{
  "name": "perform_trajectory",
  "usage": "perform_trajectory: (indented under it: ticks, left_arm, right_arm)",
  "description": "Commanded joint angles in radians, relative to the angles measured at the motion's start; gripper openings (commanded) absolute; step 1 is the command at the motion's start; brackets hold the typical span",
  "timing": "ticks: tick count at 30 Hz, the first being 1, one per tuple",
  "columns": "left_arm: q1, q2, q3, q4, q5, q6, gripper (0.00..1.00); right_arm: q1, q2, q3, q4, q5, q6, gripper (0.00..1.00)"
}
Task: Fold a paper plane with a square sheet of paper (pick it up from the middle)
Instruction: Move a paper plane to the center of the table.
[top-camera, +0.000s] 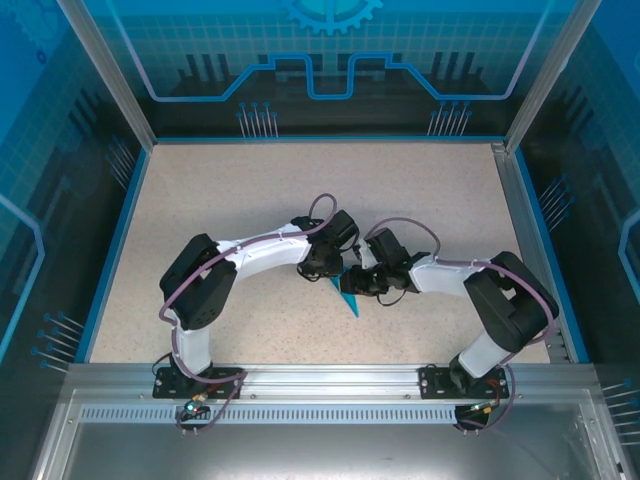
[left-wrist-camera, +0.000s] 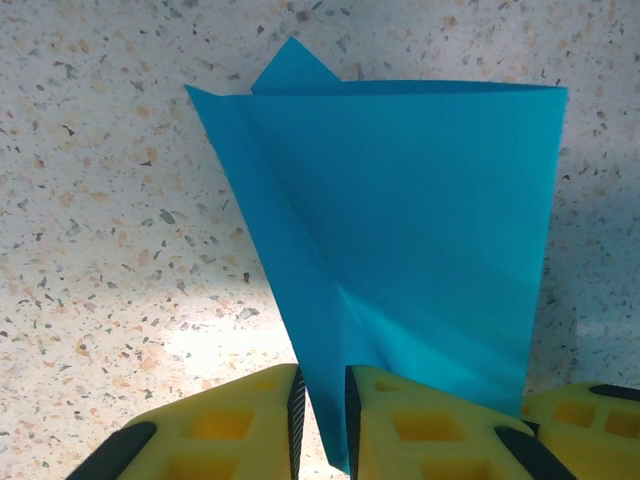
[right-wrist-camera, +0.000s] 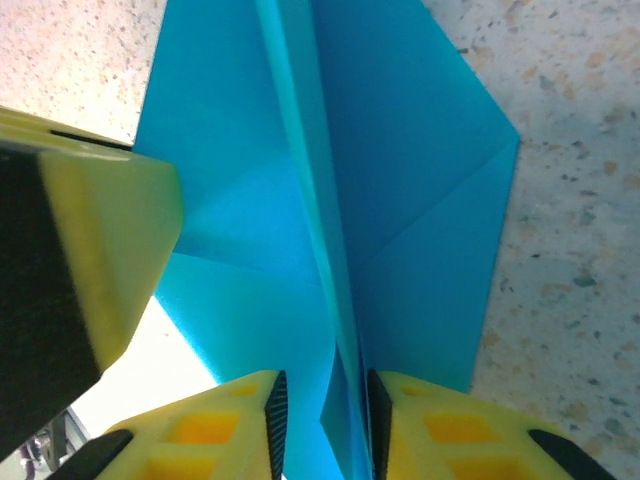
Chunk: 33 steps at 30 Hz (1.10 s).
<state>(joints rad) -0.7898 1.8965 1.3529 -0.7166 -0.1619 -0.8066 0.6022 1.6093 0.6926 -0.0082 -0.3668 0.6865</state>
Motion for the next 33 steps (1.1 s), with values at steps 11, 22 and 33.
perform_trajectory:
  ticks: [11, 22, 33]
  left_arm:
    - [0.006, -0.036, -0.022, 0.0, -0.012, 0.009, 0.22]
    - [0.006, -0.118, -0.063, 0.07, -0.002, 0.009, 0.29]
    - [0.006, -0.308, -0.176, 0.092, -0.168, -0.057, 0.37]
  right_arm:
    - [0.034, 0.078, 0.051, -0.052, 0.065, -0.029, 0.19]
    - [0.07, 0.07, 0.104, -0.143, 0.136, -0.051, 0.1]
    - [0.113, -0.077, 0.169, -0.361, 0.413, -0.052, 0.09]
